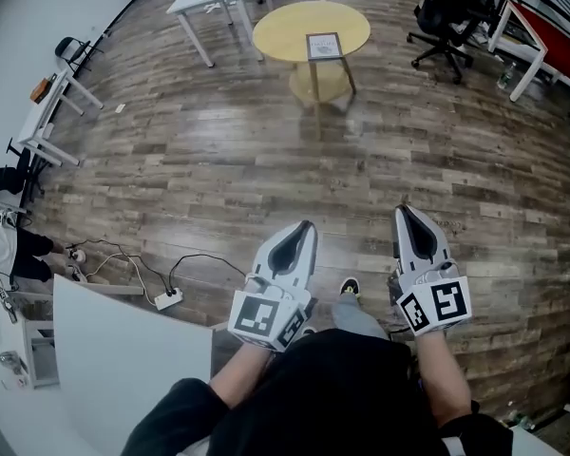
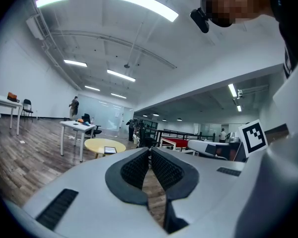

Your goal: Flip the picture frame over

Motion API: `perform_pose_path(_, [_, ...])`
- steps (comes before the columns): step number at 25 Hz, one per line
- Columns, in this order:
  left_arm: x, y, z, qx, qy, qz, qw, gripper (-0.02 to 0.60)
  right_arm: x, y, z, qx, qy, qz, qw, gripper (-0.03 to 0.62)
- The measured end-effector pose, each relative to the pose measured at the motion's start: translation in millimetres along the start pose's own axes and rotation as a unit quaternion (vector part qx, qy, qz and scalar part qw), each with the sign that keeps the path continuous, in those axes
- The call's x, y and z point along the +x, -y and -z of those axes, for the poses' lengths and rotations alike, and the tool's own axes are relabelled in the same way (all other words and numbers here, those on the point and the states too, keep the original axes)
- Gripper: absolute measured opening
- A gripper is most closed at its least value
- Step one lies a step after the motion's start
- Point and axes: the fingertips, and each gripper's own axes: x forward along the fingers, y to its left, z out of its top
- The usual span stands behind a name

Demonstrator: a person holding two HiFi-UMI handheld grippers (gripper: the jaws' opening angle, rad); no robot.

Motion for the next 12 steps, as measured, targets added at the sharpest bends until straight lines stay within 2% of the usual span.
perform_pose_path(5, [44.7, 0.4, -11.5, 0.009, 0.003, -0.01, 0.9999, 0.037, 26.1, 44.4, -9.6, 0.006, 0.01, -0.006, 1.0, 0.018])
perform_pose_path(12, [85.7, -8.3, -15.8, 0.01, -0.002, -0.031, 0.9995, 0.037, 52.1, 78.9, -13.1, 0.008, 0.012, -0.015, 1.0, 0.018])
